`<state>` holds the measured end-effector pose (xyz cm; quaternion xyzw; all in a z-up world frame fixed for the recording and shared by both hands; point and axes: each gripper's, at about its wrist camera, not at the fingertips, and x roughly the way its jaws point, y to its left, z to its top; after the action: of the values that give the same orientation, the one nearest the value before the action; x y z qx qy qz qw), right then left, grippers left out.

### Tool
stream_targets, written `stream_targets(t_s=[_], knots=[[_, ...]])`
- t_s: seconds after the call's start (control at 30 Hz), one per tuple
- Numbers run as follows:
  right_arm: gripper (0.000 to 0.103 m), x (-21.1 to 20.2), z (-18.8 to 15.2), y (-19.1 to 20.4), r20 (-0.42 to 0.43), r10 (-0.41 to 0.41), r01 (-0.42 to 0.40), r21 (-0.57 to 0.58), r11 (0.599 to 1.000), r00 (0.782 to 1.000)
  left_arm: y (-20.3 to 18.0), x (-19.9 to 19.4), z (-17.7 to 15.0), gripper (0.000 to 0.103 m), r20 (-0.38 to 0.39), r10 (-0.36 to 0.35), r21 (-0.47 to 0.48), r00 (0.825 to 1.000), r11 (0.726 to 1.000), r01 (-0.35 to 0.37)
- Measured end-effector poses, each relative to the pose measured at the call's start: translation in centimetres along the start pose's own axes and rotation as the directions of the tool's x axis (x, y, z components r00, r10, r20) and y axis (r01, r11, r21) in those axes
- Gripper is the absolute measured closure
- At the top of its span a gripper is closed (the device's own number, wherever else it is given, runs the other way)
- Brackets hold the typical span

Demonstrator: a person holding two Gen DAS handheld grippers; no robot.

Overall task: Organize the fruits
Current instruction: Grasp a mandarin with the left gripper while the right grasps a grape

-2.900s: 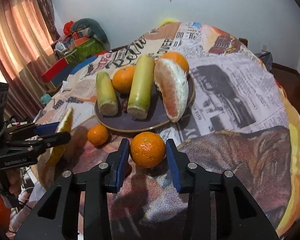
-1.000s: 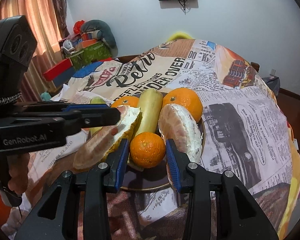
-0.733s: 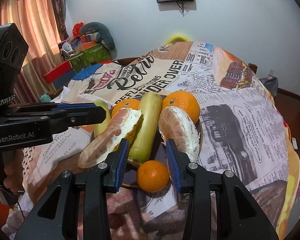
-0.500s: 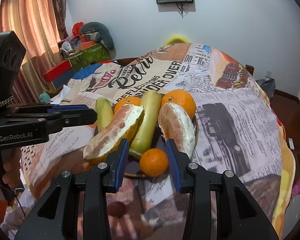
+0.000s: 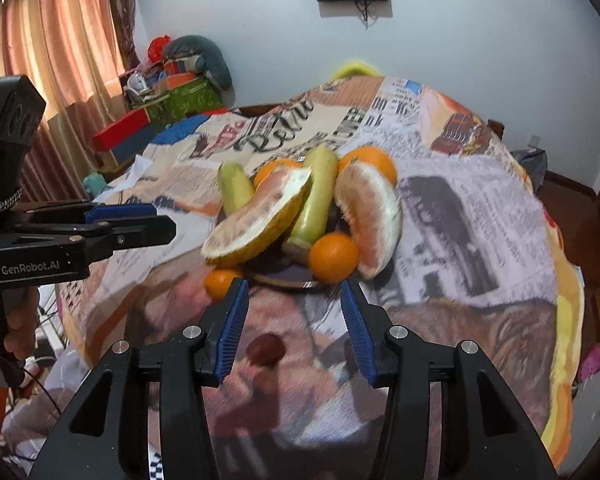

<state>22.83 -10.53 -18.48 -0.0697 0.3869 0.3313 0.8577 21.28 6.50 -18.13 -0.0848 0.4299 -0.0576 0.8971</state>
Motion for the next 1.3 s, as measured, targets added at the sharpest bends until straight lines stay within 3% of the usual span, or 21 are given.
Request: stream_targets(t_s=[0.53, 0.67, 1.23, 1.3], knots=[[0.061, 3.2, -2.6, 0.3, -0.123, 0.069, -0.061, 0.066, 0.996, 0.990, 0.1, 3.1, -3.1, 0.060, -0.118, -0.033, -0.026, 0.992, 0.999, 0.030], [0.080, 3.2, -2.6, 0.5, -0.123, 0.079, -0.073, 0.052, 0.996, 0.989, -0.2, 3.8, -3.1, 0.060, -0.129, -0.039, -0.022, 0.991, 0.999, 0.037], [0.080, 1.1, -2.0, -1.8, -0.057, 0.031, -0.026, 0.088, 0.996, 0.998, -1.4, 7.5, -1.5, 0.060, -0.131, -0.046, -0.022, 0.990, 0.999, 0.043], [0.080, 0.9, -1.9, -2.0, -0.053, 0.028, -0.023, 0.091, 0.996, 0.998, -1.6, 7.4, -1.6, 0.069, -0.125, -0.029, -0.004, 0.992, 1.000, 0.029]])
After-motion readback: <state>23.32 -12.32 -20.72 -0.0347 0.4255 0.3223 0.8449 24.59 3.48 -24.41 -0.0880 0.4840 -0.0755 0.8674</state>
